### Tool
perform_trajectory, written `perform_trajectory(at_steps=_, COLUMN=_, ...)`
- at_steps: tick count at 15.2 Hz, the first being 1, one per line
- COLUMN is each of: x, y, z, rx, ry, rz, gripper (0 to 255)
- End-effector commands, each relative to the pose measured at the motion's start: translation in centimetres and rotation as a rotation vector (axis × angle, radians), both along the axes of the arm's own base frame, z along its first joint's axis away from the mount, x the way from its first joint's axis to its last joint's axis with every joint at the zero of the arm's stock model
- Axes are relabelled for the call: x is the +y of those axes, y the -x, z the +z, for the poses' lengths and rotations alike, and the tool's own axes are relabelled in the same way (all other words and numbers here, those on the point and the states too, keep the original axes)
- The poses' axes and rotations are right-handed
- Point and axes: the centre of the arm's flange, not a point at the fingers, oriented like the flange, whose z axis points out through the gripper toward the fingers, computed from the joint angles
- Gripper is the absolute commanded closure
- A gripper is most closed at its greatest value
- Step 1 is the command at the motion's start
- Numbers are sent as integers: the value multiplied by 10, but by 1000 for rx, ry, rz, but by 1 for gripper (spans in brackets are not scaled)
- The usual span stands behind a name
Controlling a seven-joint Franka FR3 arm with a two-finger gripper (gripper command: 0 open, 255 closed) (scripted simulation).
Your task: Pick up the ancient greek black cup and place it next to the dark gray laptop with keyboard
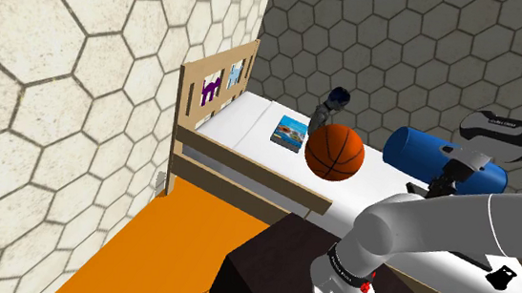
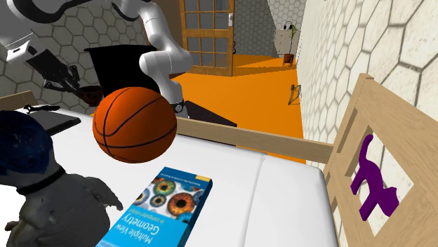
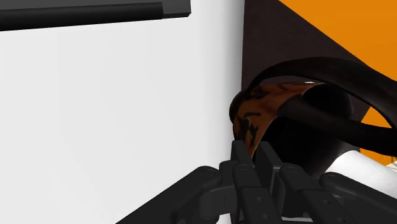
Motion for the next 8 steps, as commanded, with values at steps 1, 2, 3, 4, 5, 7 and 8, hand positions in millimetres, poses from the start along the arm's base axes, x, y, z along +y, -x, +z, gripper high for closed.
perform_trajectory(at_steps=1, x=0, y=0, z=-10, rx=0, ry=0, rz=0, gripper=255)
perform_trajectory(at_steps=2, x=0, y=0, z=-15, rx=0, ry=0, rz=0, gripper=255)
perform_trajectory(at_steps=3, x=0, y=0, z=-21, rx=0, ry=0, rz=0, gripper=255)
perform_trajectory(at_steps=4, x=0, y=0, z=-26, rx=0, ry=0, rz=0, gripper=255)
perform_trajectory(at_steps=5, x=0, y=0, z=-31, rx=0, ry=0, rz=0, gripper=255)
perform_trajectory(at_steps=7, x=0, y=0, z=-42, rx=0, ry=0, rz=0, gripper=255)
perform_trajectory(at_steps=8, x=0, y=0, z=-47, rx=0, ry=0, rz=0, gripper=255)
